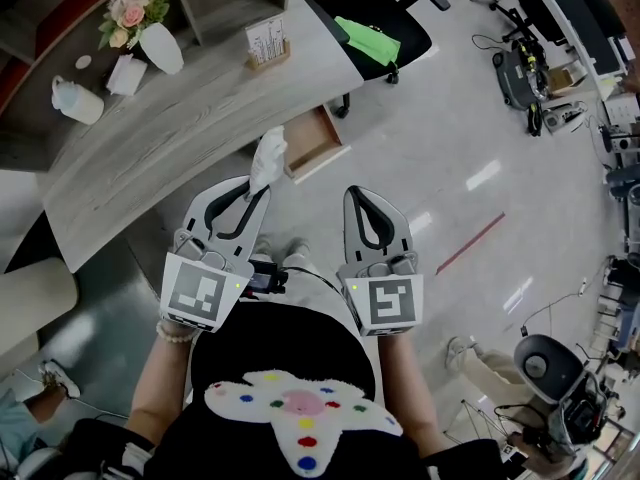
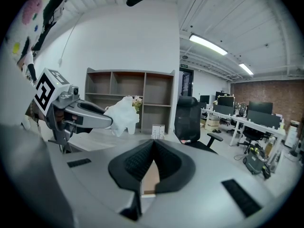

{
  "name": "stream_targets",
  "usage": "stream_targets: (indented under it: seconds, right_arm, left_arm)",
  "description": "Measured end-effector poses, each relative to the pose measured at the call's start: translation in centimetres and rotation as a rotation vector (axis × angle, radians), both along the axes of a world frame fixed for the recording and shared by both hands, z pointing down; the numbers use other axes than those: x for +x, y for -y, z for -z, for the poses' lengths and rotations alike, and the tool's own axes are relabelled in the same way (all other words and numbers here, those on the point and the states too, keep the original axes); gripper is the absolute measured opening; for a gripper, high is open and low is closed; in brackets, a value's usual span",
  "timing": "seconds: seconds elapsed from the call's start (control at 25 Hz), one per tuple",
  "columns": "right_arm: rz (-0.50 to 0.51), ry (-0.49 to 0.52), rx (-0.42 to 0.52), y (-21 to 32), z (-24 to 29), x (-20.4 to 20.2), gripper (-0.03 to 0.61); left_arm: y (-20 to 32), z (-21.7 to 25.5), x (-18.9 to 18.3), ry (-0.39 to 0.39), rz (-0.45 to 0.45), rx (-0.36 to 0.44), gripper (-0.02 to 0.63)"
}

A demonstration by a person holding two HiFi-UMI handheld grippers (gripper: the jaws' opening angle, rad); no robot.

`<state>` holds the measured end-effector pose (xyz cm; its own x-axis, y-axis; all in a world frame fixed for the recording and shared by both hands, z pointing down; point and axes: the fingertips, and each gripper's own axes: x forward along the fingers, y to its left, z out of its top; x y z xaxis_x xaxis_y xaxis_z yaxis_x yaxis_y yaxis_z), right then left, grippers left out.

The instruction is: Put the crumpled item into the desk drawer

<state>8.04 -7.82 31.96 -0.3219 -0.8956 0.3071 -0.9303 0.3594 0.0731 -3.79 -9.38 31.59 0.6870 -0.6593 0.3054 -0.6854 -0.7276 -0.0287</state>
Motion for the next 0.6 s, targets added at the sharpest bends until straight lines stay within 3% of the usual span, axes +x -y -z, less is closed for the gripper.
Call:
stream_targets:
  seconds: [0.4, 0.6]
  right_arm:
    - [0.004, 0.008, -0.018, 0.1, -0.7, 0.7, 0.005]
    - [0.002, 0.022, -0.025, 0.3, -1.9, 1.1, 0.005]
  left_arm:
    - [0.0, 0.0, 0.9, 0.003, -0.012, 0.021, 0.066]
    - [0.0, -1.4, 1.0, 0.016, 0.000, -0.021, 0.066]
